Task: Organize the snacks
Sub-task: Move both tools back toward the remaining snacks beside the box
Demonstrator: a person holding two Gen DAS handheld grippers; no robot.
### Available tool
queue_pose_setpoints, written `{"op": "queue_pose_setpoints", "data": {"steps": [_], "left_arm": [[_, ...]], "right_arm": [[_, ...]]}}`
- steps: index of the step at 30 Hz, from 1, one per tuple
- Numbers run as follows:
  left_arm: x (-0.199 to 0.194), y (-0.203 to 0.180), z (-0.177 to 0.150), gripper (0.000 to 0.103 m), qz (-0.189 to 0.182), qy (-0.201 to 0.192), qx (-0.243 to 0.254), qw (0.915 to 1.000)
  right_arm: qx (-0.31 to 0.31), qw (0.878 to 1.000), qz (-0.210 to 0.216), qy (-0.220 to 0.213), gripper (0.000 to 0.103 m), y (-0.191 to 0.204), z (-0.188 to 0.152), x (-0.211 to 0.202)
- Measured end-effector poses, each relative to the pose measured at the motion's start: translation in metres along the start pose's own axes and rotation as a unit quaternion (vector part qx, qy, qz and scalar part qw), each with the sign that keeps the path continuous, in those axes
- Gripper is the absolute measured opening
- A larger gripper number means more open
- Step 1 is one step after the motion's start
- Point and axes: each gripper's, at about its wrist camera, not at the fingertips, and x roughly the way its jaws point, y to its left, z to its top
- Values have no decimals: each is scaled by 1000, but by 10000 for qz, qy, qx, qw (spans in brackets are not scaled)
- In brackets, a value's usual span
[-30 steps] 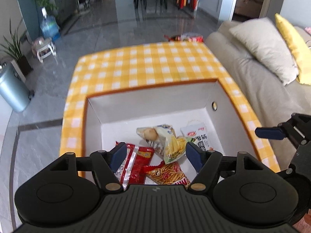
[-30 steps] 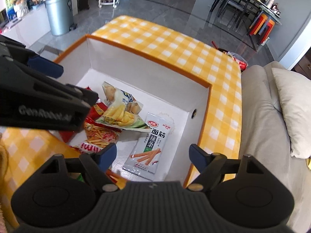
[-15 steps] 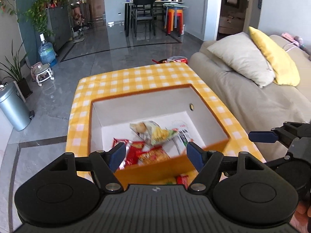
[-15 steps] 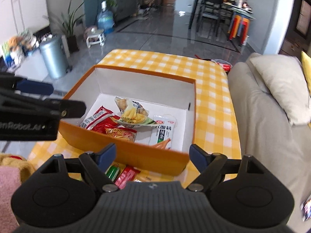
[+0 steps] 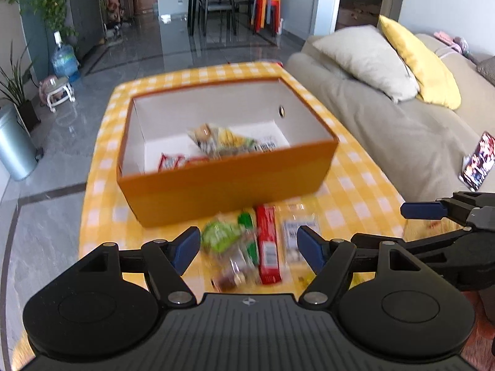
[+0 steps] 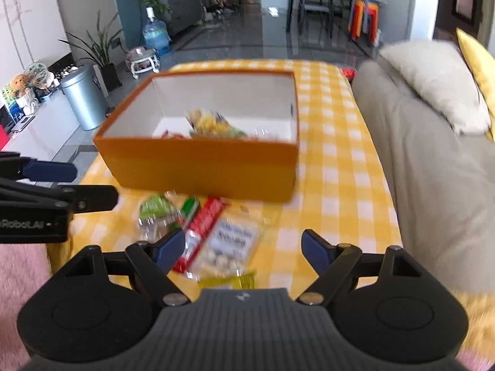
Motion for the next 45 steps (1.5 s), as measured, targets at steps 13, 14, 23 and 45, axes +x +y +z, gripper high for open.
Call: {"op": "queue_pose_setpoints", "data": {"steps": [13, 14, 23, 45], "left_arm": [[24, 12, -33, 84, 149, 761, -465, 9959], [27, 13, -34, 83, 152, 784, -503, 9955], [60, 13, -36, 82, 300, 1001, -886, 9906], [106, 26, -46, 70, 406, 1154, -1443, 9820]], "right_arm": [[242, 9966, 26, 790, 80, -2, -47, 26], [246, 9965, 33, 802, 80, -2, -47, 28], [19, 9950, 32, 1002, 73, 9, -46, 57], [-65, 9899, -21, 1418, 57, 10, -53, 88]]}}
